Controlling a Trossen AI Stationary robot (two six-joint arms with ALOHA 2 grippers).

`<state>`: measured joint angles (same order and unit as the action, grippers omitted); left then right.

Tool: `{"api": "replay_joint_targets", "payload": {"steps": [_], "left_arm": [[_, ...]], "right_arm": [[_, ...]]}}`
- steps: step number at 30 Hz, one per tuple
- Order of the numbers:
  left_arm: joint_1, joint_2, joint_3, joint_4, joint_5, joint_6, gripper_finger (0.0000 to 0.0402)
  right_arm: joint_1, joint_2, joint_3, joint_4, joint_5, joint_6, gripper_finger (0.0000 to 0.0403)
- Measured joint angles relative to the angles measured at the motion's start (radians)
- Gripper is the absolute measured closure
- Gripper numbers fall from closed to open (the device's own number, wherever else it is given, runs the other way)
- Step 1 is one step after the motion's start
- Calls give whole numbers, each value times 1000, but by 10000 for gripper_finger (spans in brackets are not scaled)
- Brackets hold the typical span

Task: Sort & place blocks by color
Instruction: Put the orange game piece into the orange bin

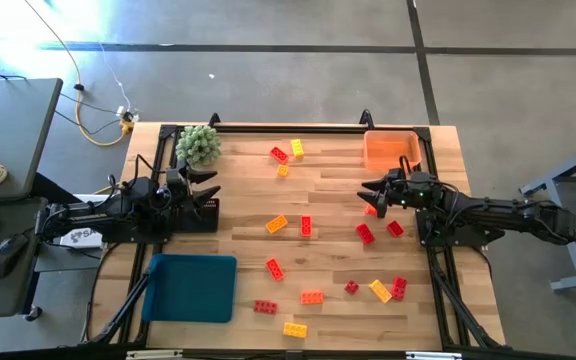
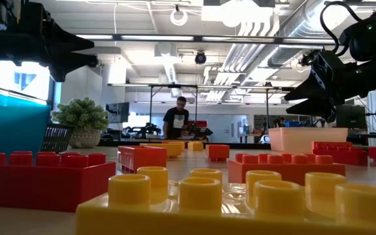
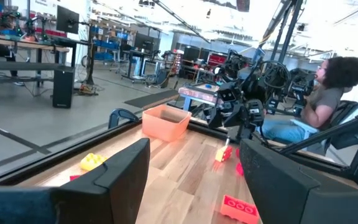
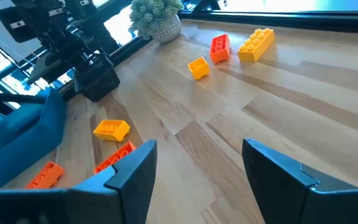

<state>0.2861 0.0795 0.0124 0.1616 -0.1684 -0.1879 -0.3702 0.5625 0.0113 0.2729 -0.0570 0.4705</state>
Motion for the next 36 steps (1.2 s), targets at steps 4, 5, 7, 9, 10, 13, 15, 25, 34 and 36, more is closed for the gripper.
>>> {"api": "replay_joint_targets", "payload": {"steps": [4, 5, 7, 9, 10, 13, 15, 25, 34, 36], "left_arm": [[0, 0, 0, 0, 0, -2, 163], [0, 0, 0, 0, 0, -3, 163], [0, 0, 0, 0, 0, -3, 163], [0, 0, 0, 0, -5, 0, 163], [0, 0, 0, 0, -12, 0, 163], [0, 0, 0, 0, -35, 0, 163], [0, 0, 0, 0, -39, 0, 163], [0, 0, 0, 0, -43, 0, 163], [0, 0, 0, 0, -45, 0, 163], [0, 0, 0, 0, -45, 0, 163]], "right_arm": [[0, 0, 30, -2, 0, -28, 178], [0, 0, 45, -2, 0, -37, 178], [0, 0, 86, -19, 0, -61, 178], [0, 0, 145, -79, 7, -91, 178], [0, 0, 182, -132, 21, -111, 178], [0, 1, 307, -352, 73, -165, 178], [0, 2, 395, -509, 112, -186, 178], [0, 94, 704, -1019, 181, -156, 178], [0, 276, 745, -1185, 154, -154, 178], [0, 320, 745, -1213, 152, -154, 178]]}}
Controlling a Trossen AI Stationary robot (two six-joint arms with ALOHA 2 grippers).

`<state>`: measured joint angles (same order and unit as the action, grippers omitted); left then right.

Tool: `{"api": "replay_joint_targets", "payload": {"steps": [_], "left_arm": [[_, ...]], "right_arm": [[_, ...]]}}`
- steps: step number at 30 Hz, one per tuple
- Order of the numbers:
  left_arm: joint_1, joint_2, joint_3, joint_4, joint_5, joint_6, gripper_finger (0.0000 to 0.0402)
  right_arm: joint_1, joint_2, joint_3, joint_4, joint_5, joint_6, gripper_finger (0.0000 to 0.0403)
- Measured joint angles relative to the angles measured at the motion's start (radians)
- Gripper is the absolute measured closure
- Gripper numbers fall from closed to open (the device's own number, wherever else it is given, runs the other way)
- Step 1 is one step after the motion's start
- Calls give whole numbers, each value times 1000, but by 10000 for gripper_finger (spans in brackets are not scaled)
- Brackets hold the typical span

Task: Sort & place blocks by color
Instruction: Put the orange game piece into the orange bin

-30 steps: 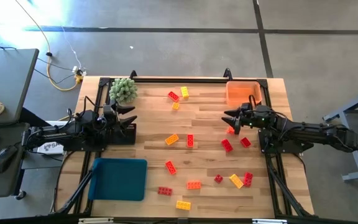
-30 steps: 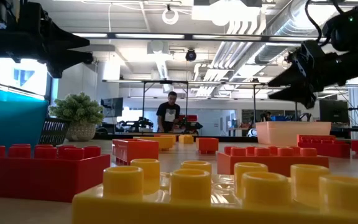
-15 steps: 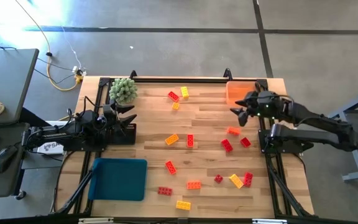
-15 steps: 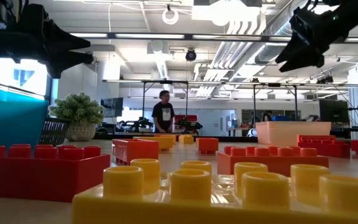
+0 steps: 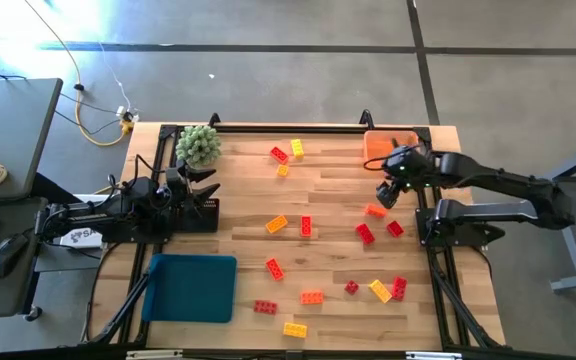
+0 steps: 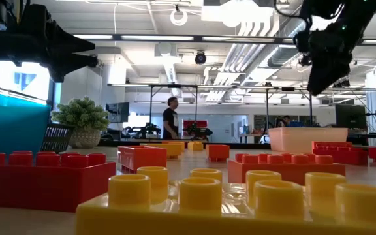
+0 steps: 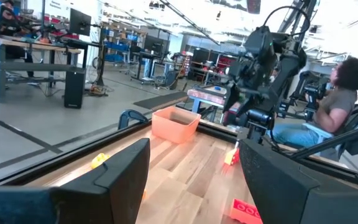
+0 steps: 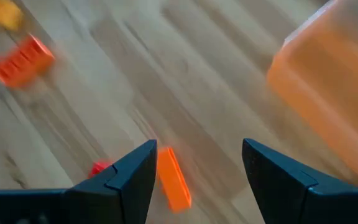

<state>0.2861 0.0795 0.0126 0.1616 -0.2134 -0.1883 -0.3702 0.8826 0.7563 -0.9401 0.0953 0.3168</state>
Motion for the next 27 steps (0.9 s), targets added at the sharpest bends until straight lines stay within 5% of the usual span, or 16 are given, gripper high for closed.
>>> {"api": "replay_joint_targets", "payload": {"steps": [11, 27], "left_arm": [[0, 0, 0, 0, -56, -9, 163], [0, 0, 0, -16, -56, -46, 163]], "right_arm": [[0, 221, 0, -25, -83, -3, 178], [119, 439, 0, -19, -69, -9, 178]]}}
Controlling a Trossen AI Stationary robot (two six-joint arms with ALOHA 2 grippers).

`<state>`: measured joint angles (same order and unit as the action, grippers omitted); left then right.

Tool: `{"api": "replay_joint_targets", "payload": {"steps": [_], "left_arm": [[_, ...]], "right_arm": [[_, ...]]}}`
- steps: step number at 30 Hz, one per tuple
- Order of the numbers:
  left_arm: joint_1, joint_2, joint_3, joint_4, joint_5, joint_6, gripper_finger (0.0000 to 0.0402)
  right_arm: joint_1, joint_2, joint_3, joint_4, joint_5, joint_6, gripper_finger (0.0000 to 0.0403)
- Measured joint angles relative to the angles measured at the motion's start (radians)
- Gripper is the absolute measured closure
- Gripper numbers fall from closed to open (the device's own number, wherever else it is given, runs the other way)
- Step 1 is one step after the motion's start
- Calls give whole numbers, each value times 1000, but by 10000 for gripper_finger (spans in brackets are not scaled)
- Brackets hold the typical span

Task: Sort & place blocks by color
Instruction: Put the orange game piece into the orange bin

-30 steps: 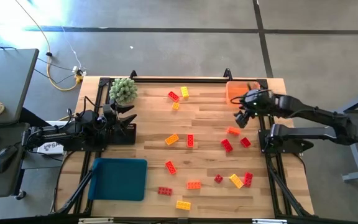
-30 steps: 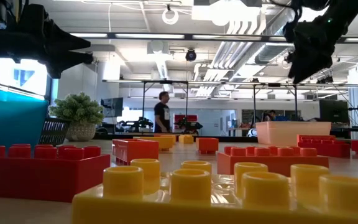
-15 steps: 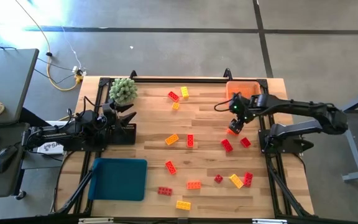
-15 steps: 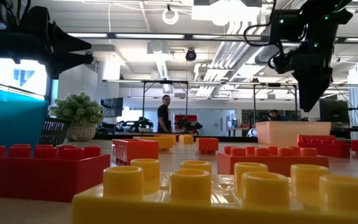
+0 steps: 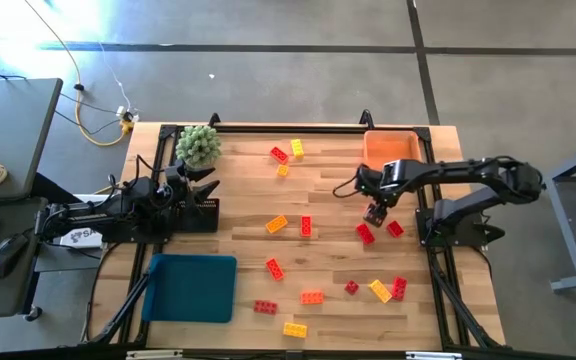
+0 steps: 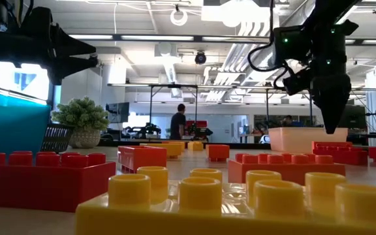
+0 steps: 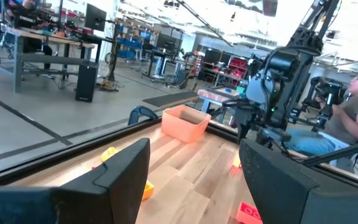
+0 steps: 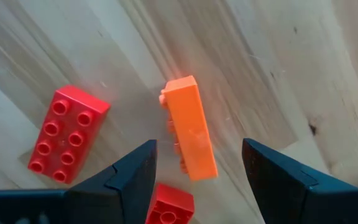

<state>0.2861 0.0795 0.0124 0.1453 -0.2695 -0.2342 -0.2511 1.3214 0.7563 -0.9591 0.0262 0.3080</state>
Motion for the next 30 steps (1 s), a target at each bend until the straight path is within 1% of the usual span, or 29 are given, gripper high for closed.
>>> {"api": "replay_joint_targets", "payload": {"steps": [7, 18, 21, 23, 28, 29, 30], "left_arm": [[0, 0, 0, 0, 0, -2, 163], [0, 0, 0, -17, 0, -2, 163], [0, 0, 0, -29, 0, -2, 163], [0, 0, 0, -30, 0, -2, 163], [0, 0, 0, -30, 0, -1, 163], [0, 0, 0, -30, 0, -1, 163], [0, 0, 0, -30, 0, -1, 163]], "right_arm": [[36, 85, 0, 24, 41, 1, 178], [45, 211, 0, 76, 49, 8, 182], [45, 232, 0, 76, 47, 6, 205], [45, 237, 1, 77, 40, 6, 232], [45, 239, 2, 77, 38, 8, 319], [45, 239, 2, 73, 44, 7, 330], [45, 239, 2, 73, 43, 6, 331]]}}
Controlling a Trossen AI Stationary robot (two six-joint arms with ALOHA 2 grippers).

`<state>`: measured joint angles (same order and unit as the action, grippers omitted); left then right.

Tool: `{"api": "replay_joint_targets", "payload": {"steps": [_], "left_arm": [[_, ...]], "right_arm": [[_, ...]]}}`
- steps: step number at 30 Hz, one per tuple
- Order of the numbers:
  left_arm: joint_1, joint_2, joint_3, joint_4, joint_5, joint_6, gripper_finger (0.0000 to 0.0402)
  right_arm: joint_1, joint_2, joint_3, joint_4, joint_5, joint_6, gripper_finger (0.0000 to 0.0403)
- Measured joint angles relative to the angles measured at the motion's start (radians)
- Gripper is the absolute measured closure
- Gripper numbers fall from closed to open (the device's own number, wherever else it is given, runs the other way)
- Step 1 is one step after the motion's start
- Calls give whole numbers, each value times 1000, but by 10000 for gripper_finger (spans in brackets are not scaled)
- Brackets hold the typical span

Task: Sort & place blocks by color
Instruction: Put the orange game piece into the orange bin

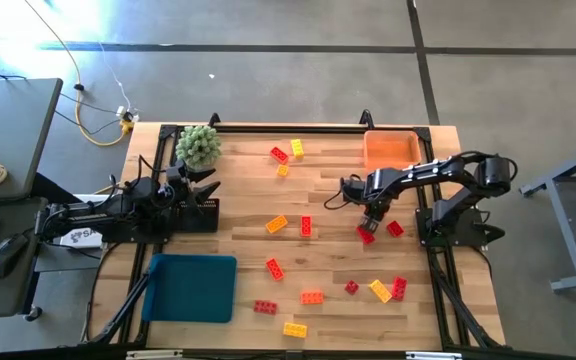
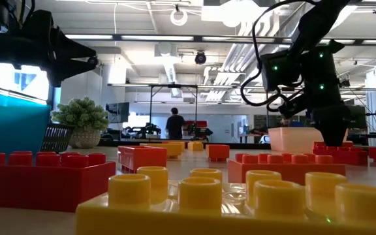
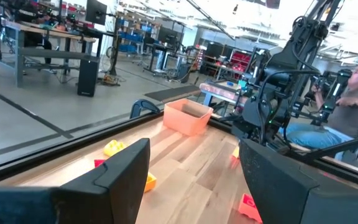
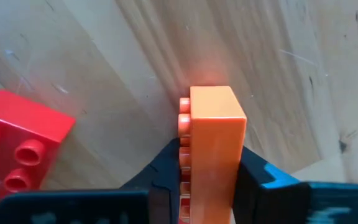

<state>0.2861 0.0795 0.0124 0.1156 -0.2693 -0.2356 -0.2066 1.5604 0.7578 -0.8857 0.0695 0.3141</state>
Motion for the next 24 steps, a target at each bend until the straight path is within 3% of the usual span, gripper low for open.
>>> {"api": "replay_joint_targets", "payload": {"steps": [16, 24], "left_arm": [[0, 0, 0, 0, 0, 2, 163], [0, 0, 0, 0, 0, 16, 163]], "right_arm": [[0, -3, 56, -17, -10, 45, 328], [0, -3, 213, -97, 105, 15, 327]]}}
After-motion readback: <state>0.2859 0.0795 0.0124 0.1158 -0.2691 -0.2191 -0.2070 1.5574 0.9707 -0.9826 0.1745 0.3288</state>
